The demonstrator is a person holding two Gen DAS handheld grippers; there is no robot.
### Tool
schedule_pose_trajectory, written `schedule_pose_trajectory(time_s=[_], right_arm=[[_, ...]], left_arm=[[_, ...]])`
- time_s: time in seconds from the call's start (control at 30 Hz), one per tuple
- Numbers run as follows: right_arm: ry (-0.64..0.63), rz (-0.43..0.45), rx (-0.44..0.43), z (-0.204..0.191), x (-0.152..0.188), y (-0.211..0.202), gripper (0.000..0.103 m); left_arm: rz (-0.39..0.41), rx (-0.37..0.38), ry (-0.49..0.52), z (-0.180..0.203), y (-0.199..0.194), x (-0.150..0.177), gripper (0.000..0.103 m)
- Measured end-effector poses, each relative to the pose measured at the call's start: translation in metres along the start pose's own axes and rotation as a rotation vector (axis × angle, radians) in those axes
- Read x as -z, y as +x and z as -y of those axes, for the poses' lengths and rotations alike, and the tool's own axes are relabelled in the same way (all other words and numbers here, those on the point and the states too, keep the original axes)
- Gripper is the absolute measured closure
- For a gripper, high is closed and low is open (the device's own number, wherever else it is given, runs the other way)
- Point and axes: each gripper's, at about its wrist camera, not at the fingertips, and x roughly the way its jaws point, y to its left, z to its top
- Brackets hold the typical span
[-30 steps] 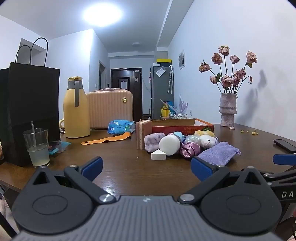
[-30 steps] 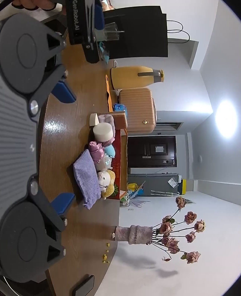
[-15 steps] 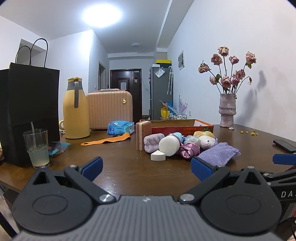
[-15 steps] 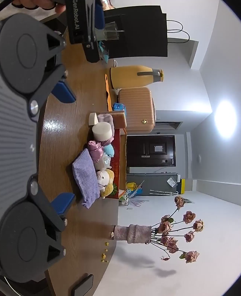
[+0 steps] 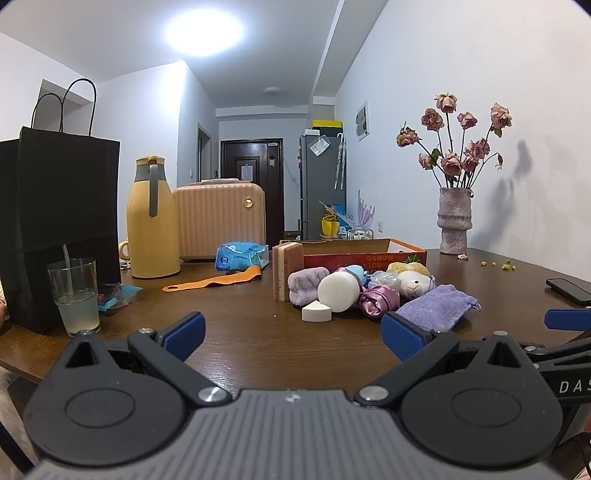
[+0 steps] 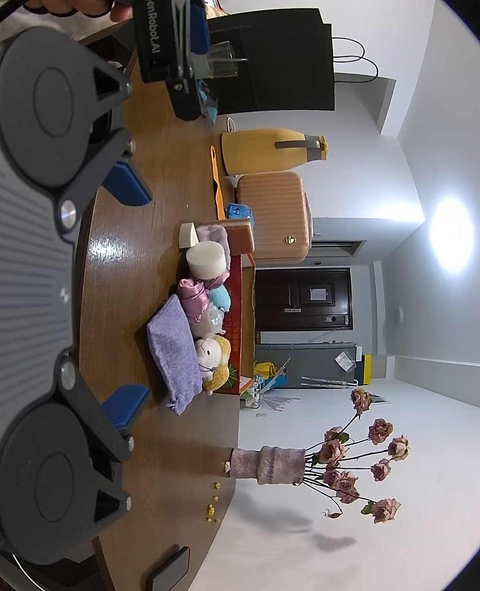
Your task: Organize soft objects
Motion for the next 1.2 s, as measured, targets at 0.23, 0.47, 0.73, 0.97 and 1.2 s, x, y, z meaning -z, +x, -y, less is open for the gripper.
schedule_pose_trajectory(time_s=[0.23, 0.47, 0.73, 0.97, 1.2], right_arm=[[0.003, -0.001, 0.002, 0.001, -0.0002, -0.0004, 0.0], [0.002, -0.001, 0.002, 0.0003, 0.0, 0.0002, 0.0], [0.002, 0.001, 0.004, 0.0006, 0.0, 0.0, 0.0], [0.001, 0.002, 0.004, 0.0009, 0.0, -0.0005, 0.0], [0.0, 0.003, 0.004, 0.0008, -0.0001, -0.0004, 0.0]], left_arm=[[0.004, 0.0, 0.001, -0.0002, -0.0009, -0.0003, 0.0], [0.01, 0.0, 0.003, 0.0, -0.0017, -0.001, 0.0], [0.012, -0.001, 0.004, 0.0009, -0.0024, -0.002, 0.0], [0.022, 0.001, 0.007, 0.0018, -0.004, -0.0025, 0.0], [0.026, -0.002, 0.005, 0.0015, -0.0044, -0.0032, 0.0]])
